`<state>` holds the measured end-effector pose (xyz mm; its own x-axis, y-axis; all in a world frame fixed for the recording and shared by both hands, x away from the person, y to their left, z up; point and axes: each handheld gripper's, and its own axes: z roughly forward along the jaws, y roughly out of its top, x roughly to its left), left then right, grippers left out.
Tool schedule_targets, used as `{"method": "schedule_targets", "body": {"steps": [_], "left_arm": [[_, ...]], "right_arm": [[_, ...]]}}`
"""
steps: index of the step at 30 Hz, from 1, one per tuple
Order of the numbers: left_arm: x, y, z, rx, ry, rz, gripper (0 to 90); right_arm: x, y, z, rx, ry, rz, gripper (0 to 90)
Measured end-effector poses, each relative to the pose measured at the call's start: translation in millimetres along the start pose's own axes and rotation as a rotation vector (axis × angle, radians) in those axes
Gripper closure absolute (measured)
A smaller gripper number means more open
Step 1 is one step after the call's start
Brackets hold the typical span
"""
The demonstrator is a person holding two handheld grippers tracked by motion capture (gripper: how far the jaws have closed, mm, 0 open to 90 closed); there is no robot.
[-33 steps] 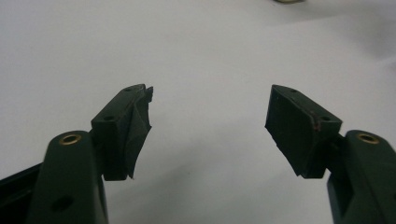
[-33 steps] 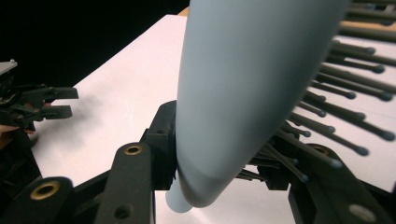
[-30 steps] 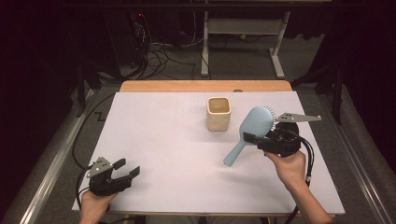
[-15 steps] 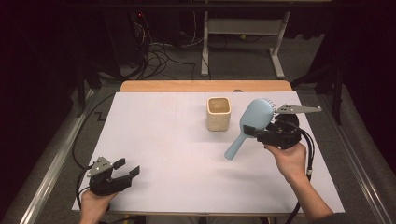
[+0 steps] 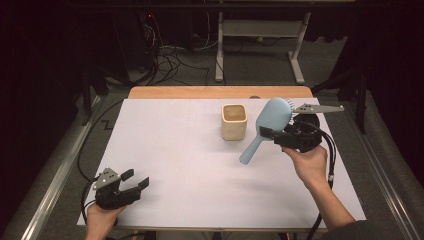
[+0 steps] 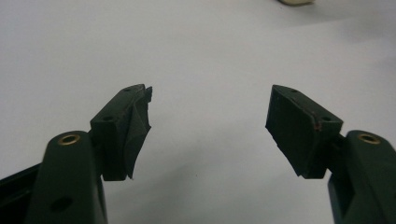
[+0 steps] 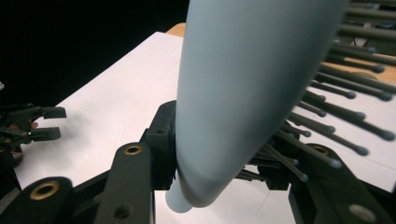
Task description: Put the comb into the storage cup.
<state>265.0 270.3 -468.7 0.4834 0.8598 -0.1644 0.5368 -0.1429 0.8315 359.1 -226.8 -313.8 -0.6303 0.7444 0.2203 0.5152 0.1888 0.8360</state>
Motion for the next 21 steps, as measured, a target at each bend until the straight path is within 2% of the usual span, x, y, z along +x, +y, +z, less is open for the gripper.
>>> {"method": "schedule_targets", "body": {"steps": [21], "left_arm": [[-0.6,0.1,1.5,0.006,-0.007,0.003,31.3]], "right_arm": [[-3.8,22.4,6.7,0.002,-0.038,-0.007,56.9]]}}
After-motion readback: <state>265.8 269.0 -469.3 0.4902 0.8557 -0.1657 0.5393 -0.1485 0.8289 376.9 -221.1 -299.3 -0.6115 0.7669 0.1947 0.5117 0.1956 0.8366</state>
